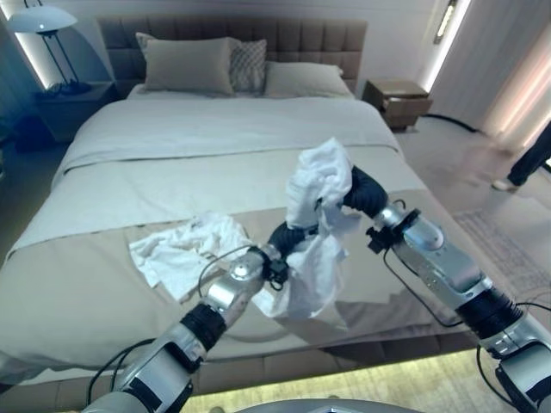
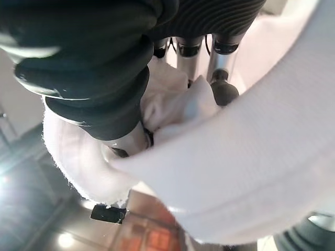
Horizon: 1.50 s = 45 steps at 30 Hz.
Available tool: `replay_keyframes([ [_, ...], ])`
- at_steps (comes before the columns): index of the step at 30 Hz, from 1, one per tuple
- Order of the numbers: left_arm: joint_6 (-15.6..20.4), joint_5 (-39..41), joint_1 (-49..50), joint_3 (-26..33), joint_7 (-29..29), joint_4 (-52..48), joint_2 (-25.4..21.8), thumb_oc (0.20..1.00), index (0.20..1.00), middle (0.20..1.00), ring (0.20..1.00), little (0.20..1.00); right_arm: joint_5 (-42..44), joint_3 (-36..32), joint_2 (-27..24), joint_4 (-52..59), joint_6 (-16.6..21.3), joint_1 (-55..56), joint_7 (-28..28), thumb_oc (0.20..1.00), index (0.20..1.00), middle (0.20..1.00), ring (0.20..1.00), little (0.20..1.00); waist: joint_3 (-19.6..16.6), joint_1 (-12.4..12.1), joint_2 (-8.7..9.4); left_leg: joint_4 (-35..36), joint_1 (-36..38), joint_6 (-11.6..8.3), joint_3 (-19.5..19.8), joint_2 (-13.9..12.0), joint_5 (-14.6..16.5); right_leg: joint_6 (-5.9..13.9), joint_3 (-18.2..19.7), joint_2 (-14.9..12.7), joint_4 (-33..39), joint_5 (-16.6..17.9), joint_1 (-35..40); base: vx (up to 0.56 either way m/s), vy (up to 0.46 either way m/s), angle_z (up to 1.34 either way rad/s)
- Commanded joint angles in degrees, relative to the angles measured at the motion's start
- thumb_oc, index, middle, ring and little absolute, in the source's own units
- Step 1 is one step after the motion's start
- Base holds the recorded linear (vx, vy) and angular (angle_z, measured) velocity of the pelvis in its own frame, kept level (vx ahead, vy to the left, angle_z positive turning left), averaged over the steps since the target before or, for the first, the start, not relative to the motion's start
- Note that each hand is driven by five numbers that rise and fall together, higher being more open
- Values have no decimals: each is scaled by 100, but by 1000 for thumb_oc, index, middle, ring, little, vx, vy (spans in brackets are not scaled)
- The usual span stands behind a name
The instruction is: Pick up clothes into the bucket
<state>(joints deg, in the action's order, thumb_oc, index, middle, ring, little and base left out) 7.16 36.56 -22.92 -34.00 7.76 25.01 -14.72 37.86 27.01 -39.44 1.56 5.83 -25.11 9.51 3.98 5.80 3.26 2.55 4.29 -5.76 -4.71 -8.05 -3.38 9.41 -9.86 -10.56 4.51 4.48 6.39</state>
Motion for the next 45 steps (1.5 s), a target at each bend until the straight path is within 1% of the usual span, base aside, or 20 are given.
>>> replay_keyframes([
  [1, 363, -106, 51, 448, -192, -267, -355, 200, 200, 200, 200, 200, 390, -661, 228, 508, 460, -271, -69, 376, 376, 376, 376, 376, 50, -200, 266, -519, -291, 39, 141, -120, 194, 207, -8, -263, -376, -89, -7, 0, 0, 0],
  [2, 395, -170, 236, 610, -197, -453, -488, 200, 200, 200, 200, 200, 389, -766, 236, 511, 470, -173, -81, 504, 504, 504, 504, 504, 50, -225, 262, -520, -287, 36, 144, -121, 196, 206, -14, -262, -373, -92, 0, 0, 0, 0],
  [3, 450, -222, 561, 923, -246, -728, -662, 200, 200, 200, 200, 200, 396, -896, 245, 523, 466, -39, -66, 1000, 1000, 1000, 1000, 1000, 43, -262, 260, -519, -292, 33, 147, -118, 196, 202, -27, -261, -364, -99, 9, 0, 0, 0],
  [4, 446, -222, 570, 925, -247, -737, -666, 200, 200, 200, 200, 200, 396, -895, 247, 525, 465, -35, -66, 1000, 1000, 1000, 1000, 1000, 39, -260, 262, -519, -292, 33, 148, -118, 197, 202, -28, -261, -363, -99, 9, 0, 0, 0],
  [10, 688, -449, 1534, 2064, -383, -1674, -1068, 200, 200, 200, 200, 200, 399, -1422, 387, 379, 478, 514, -73, 1000, 1000, 1000, 1000, 1000, 16, -366, 230, -496, -277, 31, 184, -115, 196, 187, -89, -271, -355, -134, 54, 5, 1, 1],
  [11, 800, -525, 1780, 2525, -459, -1944, -1127, 200, 200, 200, 200, 200, 264, -1717, 554, 184, 504, 790, -160, 1000, 1000, 1000, 1000, 1000, 18, -403, 211, -490, -271, 31, 193, -110, 195, 186, -118, -270, -357, -147, 70, 14, 2, 4],
  [16, 1019, -529, 1995, 3204, -609, -2365, -1086, 200, 200, 200, 200, 200, -110, -2175, 1071, -377, 576, 1271, -443, 1000, 1000, 1000, 1000, 1000, 20, -437, 172, -525, -295, 28, 258, -104, 209, 159, -182, -268, -421, -222, 106, -6, -6, 11],
  [17, 1112, -339, 2060, 3512, -633, -2628, -996, 200, 200, 200, 200, 200, -476, -2362, 1266, -724, 626, 1438, -626, 1000, 1000, 1000, 1000, 1000, 43, -463, 151, -577, -328, 21, 310, -107, 207, 134, -208, -254, -495, -273, 117, -16, -15, 18],
  [22, 1221, 76, 2085, 3899, -709, -3261, -856, 200, 200, 200, 200, 200, -1198, -2333, 1548, -1549, 646, 1361, -990, 1000, 1000, 1000, 1000, 1000, 88, -492, 94, -687, -394, -33, 421, -171, 171, 59, -312, -196, -649, -412, 156, -31, -26, 16],
  [25, 1252, 402, 1960, 4065, -820, -3729, -916, 200, 200, 200, 200, 200, -1819, -2069, 1574, -1998, 549, 1245, -1105, 1000, 1000, 1000, 1000, 1000, 107, -546, 37, -604, -370, -166, 584, -283, -8, -50, -469, -75, -816, -601, 230, -51, -67, 30],
  [29, 1308, 150, 1576, 4207, -1144, -3712, -1254, 200, 200, 200, 200, 200, -1835, -1826, 1594, -2100, 510, 1316, -982, 1000, 1000, 1000, 1000, 1000, 214, -641, -86, -339, -592, -447, 972, -464, -523, -202, -912, 178, -968, -835, 222, -142, -82, 39],
  [33, 1393, 5, 1337, 4462, -1423, -3602, -1497, 200, 200, 200, 200, 200, -1777, -1745, 1557, -2074, 517, 1323, -952, 1000, 1000, 1000, 1000, 1000, 378, -672, -171, -146, -912, -576, 1203, -593, -930, -308, -1278, 329, -1041, -903, 71, -228, -61, 69],
  [34, 1415, -190, 1314, 4738, -1586, -3518, -1709, 200, 200, 200, 200, 200, -1789, -1771, 1492, -2024, 528, 1380, -940, 1000, 1000, 1000, 1000, 1000, 461, -649, -153, -287, -1012, -422, 862, -632, -848, -315, -1400, 260, -1082, -882, -20, -129, 30, 64],
  [35, 1416, -190, 1308, 4737, -1586, -3517, -1710, 200, 200, 200, 200, 200, -1790, -1774, 1492, -2024, 527, 1376, -941, 1000, 1000, 1000, 1000, 1000, 451, -644, -154, -294, -1042, -411, 869, -624, -864, -312, -1406, 257, -1069, -856, -38, -224, 32, 77],
  [36, 1413, -388, 1234, 4857, -1711, -3430, -1910, 200, 200, 200, 200, 200, -1781, -1813, 1438, -1992, 535, 1416, -936, 1000, 1000, 1000, 1000, 1000, 469, -597, -101, -585, -1052, -268, 441, -684, -671, -321, -1520, 152, -1105, -784, -138, -240, 38, 61],
  [37, 1423, -649, 1122, 4954, -1877, -3238, -2232, 200, 200, 200, 200, 200, -1744, -1883, 1410, -1960, 546, 1507, -973, 1000, 1000, 1000, 1000, 1000, 488, -583, -51, -978, -906, -202, 85, -756, -284, -333, -1646, -14, -1167, -737, -247, -232, 33, 70],
  [41, 1422, -951, 1021, 4894, -2038, -2676, -2371, 200, 200, 200, 200, 200, -1728, -2107, 1406, -1902, 576, 1694, -1070, 1000, 1000, 1000, 1000, 1000, 460, -582, -70, -1067, -585, -245, 89, -875, 70, -281, -1935, -275, -1252, -689, -275, -113, 94, 51],
  [43, 1426, -952, 1016, 4887, -2039, -2669, -2371, 200, 200, 200, 200, 200, -1728, -2111, 1405, -1900, 576, 1698, -1070, 1000, 1000, 1000, 1000, 1000, 464, -579, -69, -1054, -574, -245, 94, -872, 64, -278, -1943, -278, -1254, -693, -266, 26, 108, 64],
  [44, 1336, -1462, 1161, 4876, -2233, -2515, -2223, 200, 200, 200, 200, 200, -1726, -2278, 1458, -1894, 579, 1897, -1089, 1000, 1000, 1000, 1000, 1000, 389, -538, -168, -560, -437, -286, -62, -854, -48, -168, -2112, -412, -1248, -570, -240, 89, 237, 83],
  [45, 1338, -1534, 1180, 4868, -2265, -2482, -2145, 200, 200, 200, 200, 200, -1715, -2336, 1469, -1896, 586, 1951, -1100, 1000, 1000, 1000, 1000, 1000, 414, -540, -163, -551, -482, -286, -115, -826, -70, -133, -2177, -492, -1289, -527, -237, 89, 239, 72],
])
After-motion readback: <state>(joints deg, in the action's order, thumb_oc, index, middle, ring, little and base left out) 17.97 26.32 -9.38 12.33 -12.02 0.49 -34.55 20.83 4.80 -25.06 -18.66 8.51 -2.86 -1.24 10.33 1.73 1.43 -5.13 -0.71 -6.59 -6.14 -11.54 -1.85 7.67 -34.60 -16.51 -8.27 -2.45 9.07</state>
